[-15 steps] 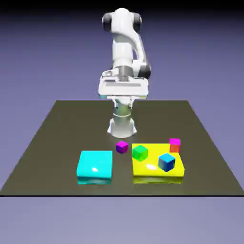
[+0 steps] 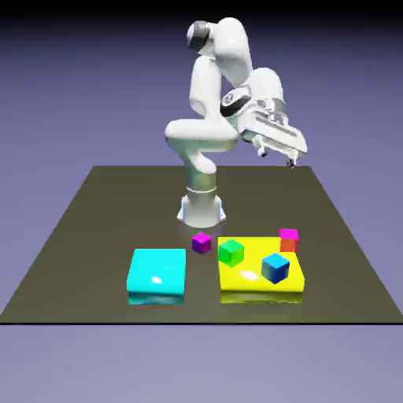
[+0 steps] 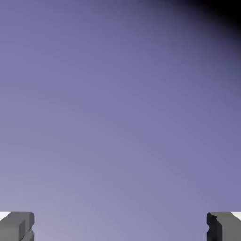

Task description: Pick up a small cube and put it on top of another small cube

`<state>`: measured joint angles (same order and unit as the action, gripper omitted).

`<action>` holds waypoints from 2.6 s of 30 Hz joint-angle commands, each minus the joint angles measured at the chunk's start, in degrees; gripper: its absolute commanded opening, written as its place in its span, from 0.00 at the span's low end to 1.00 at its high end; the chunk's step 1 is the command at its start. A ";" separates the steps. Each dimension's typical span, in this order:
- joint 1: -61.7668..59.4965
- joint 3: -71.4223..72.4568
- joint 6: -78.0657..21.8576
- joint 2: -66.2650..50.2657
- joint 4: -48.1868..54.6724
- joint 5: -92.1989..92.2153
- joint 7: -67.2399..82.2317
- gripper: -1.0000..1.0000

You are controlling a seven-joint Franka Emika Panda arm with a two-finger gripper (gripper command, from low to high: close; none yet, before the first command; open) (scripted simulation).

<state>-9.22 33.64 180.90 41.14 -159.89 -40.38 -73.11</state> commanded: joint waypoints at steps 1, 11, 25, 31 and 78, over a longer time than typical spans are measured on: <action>-0.61 2.08 0.43 0.52 0.07 -2.50 -1.89 0.50; -6.73 22.84 4.68 5.76 0.75 -27.41 -20.81 0.50; -15.29 51.90 10.63 13.09 1.71 -62.30 -47.28 0.50; -18.96 64.35 13.19 16.23 2.12 -77.25 -58.63 0.50; -13.95 74.70 -7.83 4.99 19.02 -97.67 -62.03 0.00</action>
<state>-23.18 108.34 173.13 46.13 -140.87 -138.06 -135.14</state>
